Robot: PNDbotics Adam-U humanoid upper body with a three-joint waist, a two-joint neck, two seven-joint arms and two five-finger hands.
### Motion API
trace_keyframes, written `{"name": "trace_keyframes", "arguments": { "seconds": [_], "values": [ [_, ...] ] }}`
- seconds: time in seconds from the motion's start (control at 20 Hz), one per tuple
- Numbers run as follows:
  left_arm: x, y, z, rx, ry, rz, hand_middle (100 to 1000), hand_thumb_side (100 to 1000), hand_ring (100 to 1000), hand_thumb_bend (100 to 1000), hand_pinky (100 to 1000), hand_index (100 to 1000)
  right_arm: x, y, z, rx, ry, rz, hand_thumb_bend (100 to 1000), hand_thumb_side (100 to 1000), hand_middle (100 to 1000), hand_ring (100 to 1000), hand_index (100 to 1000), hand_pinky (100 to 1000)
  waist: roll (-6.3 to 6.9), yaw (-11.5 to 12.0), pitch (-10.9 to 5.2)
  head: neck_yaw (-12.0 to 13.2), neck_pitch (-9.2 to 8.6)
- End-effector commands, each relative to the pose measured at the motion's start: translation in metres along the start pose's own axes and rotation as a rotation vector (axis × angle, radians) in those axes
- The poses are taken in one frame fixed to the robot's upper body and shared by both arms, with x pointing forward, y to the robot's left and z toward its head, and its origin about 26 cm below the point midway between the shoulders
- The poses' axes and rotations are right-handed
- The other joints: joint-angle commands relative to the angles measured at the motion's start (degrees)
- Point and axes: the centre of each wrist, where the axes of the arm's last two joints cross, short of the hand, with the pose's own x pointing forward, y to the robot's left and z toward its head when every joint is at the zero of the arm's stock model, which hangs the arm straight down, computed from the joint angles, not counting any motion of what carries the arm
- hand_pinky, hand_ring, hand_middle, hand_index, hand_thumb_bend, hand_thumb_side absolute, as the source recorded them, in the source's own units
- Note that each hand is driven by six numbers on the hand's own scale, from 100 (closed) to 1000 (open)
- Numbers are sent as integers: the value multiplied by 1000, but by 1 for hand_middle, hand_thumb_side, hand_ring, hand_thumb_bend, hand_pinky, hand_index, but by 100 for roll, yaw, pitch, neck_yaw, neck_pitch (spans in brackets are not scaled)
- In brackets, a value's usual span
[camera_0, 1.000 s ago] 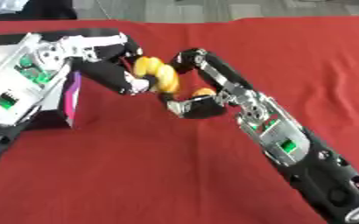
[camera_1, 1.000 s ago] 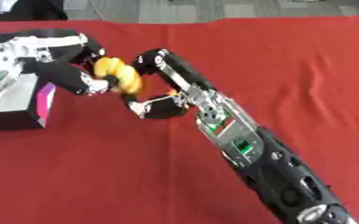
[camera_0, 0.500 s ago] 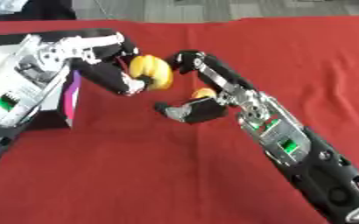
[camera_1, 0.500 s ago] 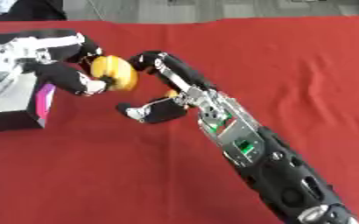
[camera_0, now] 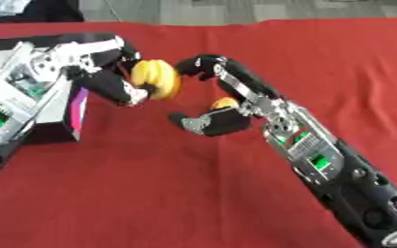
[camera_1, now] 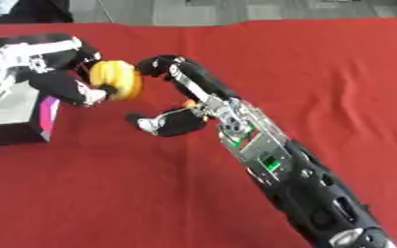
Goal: Pick up the objects with one hand, pass them to the other hand, and then place them into the box on the other side of the table.
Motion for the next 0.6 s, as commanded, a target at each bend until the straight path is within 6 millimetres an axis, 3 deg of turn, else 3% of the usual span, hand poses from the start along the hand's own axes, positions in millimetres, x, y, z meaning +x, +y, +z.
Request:
{"name": "trace_keyframes", "arguments": {
  "seconds": [0.05, 0.3, 0.6],
  "values": [
    [-5, 19, 17, 86, 30, -9, 476, 100, 707, 100, 728, 433, 5, -12, 0, -30, -13, 23, 428, 315, 754, 821, 837, 795, 57, 7, -102, 14, 33],
    [-27, 32, 32, 209, 102, 23, 472, 100, 705, 100, 727, 432, 5, -16, 2, -46, -5, 26, 432, 303, 753, 819, 834, 793, 45, 19, -101, 81, 33],
    [-63, 47, 45, 334, 225, 74, 473, 100, 706, 100, 729, 433, 5, -22, 4, -60, 0, 24, 426, 299, 747, 814, 826, 791, 34, 34, -94, 384, 33]
  ]
}}
